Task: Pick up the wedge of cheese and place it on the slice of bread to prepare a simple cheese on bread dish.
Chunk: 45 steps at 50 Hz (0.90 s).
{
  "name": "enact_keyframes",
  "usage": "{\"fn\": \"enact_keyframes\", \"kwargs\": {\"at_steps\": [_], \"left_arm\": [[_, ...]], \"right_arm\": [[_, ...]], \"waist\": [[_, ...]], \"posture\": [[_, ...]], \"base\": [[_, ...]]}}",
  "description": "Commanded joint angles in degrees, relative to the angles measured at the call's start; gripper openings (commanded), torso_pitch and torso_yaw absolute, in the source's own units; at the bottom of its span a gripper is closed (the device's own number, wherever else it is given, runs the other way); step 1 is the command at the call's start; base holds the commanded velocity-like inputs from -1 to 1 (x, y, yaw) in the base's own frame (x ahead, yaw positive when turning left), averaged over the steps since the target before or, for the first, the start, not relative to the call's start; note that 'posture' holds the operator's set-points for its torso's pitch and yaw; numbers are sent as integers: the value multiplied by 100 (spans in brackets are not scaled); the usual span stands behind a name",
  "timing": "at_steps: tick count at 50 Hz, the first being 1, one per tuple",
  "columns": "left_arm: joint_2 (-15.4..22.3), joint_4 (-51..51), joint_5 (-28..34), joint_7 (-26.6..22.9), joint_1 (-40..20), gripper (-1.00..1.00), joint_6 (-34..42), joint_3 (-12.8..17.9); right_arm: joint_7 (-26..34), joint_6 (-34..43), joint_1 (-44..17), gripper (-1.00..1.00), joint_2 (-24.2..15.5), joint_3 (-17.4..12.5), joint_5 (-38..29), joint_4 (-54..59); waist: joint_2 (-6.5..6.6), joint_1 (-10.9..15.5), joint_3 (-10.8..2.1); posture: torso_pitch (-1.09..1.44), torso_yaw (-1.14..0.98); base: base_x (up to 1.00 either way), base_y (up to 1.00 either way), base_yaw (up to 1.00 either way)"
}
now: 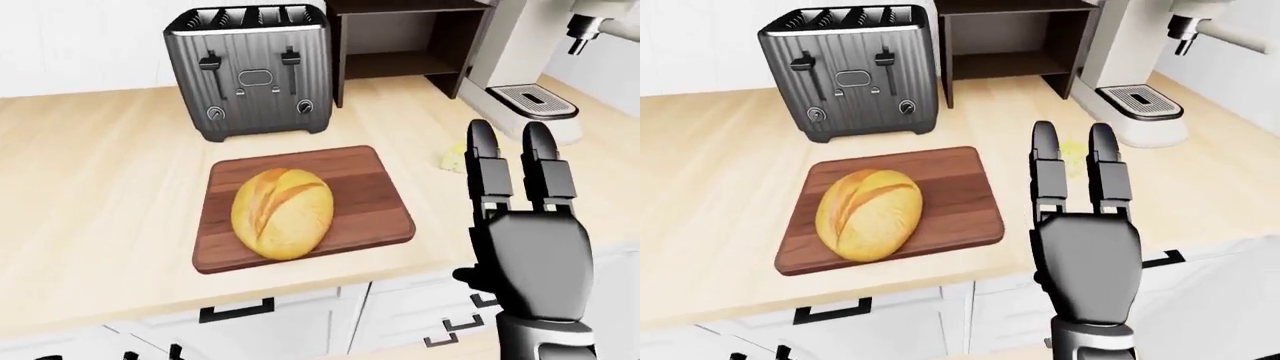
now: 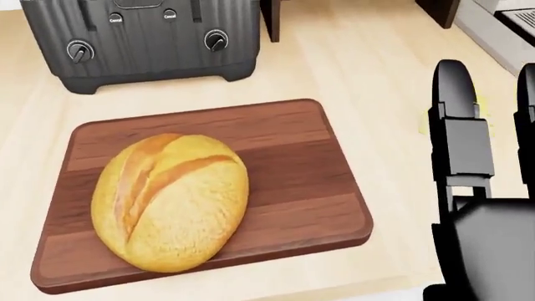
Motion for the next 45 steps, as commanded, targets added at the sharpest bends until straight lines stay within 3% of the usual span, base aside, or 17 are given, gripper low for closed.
{"fn": "enact_keyframes", "kwargs": {"at_steps": [1, 2, 5, 11, 12, 14, 15, 20, 25, 29, 32, 36, 38, 40, 42, 43, 45], "left_arm": [[12, -105, 32, -41, -19, 100, -34, -10], [11, -105, 27, -44, -15, 100, -38, -12], [20, -110, 17, -39, -21, 100, -24, 3], [16, -112, 22, -44, -22, 100, -22, 0], [17, -112, 22, -43, -23, 100, -22, 0], [13, -111, 18, -47, -18, 100, -30, -2], [14, -113, 16, -46, -18, 100, -25, 0], [19, -110, 18, -45, -24, 100, -14, 1], [10, -118, 18, -53, -15, 100, -15, -9], [-1, -122, 16, -61, -5, 100, -25, -15], [-10, -118, 28, -68, 1, 100, -40, -29], [-14, -112, 44, -75, 0, 100, -46, -45], [-15, -113, 54, -72, -2, 100, -48, -49], [-11, -119, 58, -64, -6, 100, -42, -46], [-6, -124, 54, -57, 0, 100, -41, -47], [-13, -124, 61, -64, 6, 100, -48, -61], [-20, -122, 71, -72, 9, 100, -54, -76]], "right_arm": [[-68, 22, -39, 100, -15, -30, -8, -124], [-74, 23, -35, 100, -16, -30, -5, -120], [-64, 28, -43, 100, -16, -25, -21, -125], [-77, 59, -65, 100, -3, -35, 24, -147], [-196, 38, -56, 100, -20, -54, 115, -253], [-43, 99, -121, 100, 13, -79, 211, -380], [-14, 109, -139, 100, 32, -79, 172, -382], [469, 180, -403, 100, 69, -151, 218, -623], [946, 329, -822, 100, 97, -301, 594, -684], [890, 306, -881, 100, 43, -369, 198, -684], [1020, 370, -984, 100, 34, -377, 335, -684], [1792, 576, -1634, 100, -51, -716, 847, -684], [2892, 917, -2360, 100, -182, -1092, 1340, -684], [3907, 1506, -3575, 100, -714, -1712, 1722, -684], [4829, 2148, -4487, 100, -1460, -2082, 1970, -684], [5262, 2561, -4840, 100, -2049, -2246, 2147, -684], [5485, 3257, -4875, 100, -2778, -2270, 2598, -605]], "waist": [[-128, -25, -92], [-18, -61, -60], [22, -70, -12], [370, -37, 70], [475, -80, 67], [662, -200, -88], [479, -148, 0], [253, -90, -107], [231, -78, -163], [252, -64, -188], [272, -59, -197], [292, -68, -200], [297, -80, -198], [298, -98, -192], [290, -111, -179], [284, -107, -161], [261, -91, -126]], "posture": [[0, 0], [0, 0], [0, 0], [0, 0], [0, 0], [0, 0], [0, 0], [0, 0], [0, 0], [0, 0], [0, 0], [0, 0], [0, 0], [0, 0], [0, 0], [0, 0], [0, 0]], "base": [[7, 0, 0], [6, 0, 0], [7, 0, 0], [7, 0, 0], [0, 0, 0], [0, 0, 0], [0, 0, 0], [0, 0, 0], [0, 0, 0], [0, 0, 0], [0, 0, 0], [0, 0, 0], [0, 0, 0], [0, 0, 0], [0, 0, 0], [0, 0, 0], [0, 0, 0]]}}
